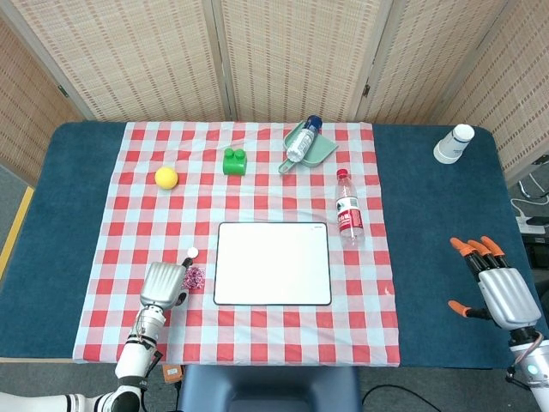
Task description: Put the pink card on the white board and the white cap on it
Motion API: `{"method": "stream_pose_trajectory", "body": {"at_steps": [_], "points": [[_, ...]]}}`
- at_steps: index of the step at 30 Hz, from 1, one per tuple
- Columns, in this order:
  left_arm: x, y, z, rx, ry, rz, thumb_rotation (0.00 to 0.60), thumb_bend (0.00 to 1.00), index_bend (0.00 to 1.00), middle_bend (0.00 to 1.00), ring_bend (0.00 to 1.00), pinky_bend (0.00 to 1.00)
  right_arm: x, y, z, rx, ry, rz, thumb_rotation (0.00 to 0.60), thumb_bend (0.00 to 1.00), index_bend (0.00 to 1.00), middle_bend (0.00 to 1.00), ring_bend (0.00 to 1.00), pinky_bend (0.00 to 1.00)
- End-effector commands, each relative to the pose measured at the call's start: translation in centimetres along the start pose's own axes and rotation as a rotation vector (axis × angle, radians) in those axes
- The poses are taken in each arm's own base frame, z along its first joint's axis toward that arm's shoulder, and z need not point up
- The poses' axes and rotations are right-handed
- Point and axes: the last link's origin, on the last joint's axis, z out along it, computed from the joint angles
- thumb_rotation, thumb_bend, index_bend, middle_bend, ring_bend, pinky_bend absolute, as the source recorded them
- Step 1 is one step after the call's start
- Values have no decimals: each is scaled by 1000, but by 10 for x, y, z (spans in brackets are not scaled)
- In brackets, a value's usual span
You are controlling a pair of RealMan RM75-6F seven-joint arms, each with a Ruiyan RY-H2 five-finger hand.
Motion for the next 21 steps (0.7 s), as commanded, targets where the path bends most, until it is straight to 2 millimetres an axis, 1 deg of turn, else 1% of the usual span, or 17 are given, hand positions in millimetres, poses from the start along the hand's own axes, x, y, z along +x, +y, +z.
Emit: {"method": "stream_pose_trajectory", "body": {"at_steps": [1, 21], "points": [[-1, 1, 2, -1, 0, -3, 600, 232, 288, 1000, 1000, 1000, 0, 0, 0, 0, -2, -1, 600, 27, 37, 153, 65, 67], [-15, 3, 11, -8, -46, 48, 600, 232, 288, 1000, 1000, 1000, 0, 0, 1, -1, 3, -2, 600, 27, 37, 152, 66, 67]]}}
